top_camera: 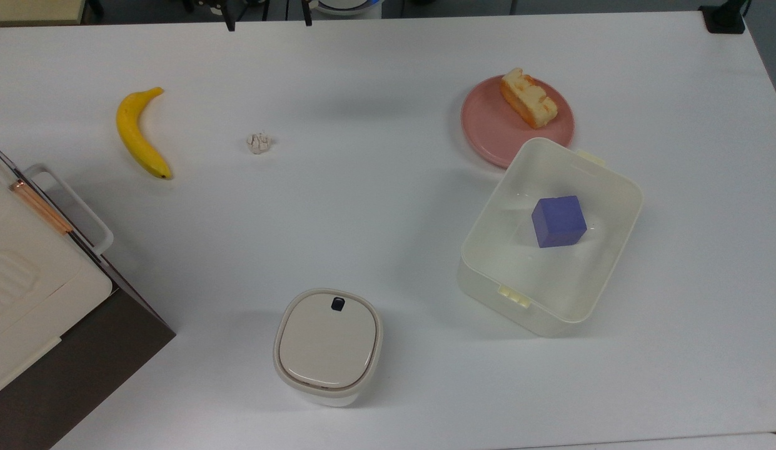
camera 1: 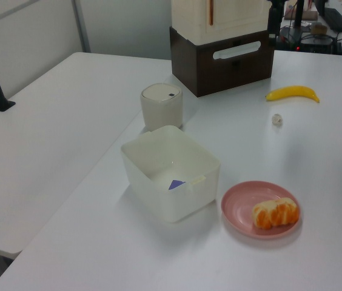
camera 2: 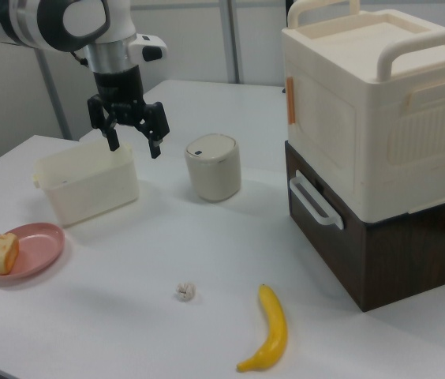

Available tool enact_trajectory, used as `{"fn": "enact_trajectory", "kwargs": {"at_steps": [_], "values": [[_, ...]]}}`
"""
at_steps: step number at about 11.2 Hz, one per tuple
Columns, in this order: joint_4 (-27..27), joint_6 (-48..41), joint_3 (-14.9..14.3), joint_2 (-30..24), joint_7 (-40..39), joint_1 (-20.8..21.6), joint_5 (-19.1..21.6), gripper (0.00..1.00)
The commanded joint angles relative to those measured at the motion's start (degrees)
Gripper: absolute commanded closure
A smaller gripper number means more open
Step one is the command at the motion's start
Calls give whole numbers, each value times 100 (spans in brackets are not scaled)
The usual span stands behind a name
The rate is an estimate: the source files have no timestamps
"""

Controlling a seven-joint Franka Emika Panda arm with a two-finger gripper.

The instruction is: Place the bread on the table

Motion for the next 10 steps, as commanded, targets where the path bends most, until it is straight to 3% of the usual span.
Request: {"fn": "enact_trajectory", "kwargs": {"at_steps": [1,10], "values": [[58,-77,-4,-10,-140,67,127,0],[67,-85,-21,-10,-158,33,179,0]]}}
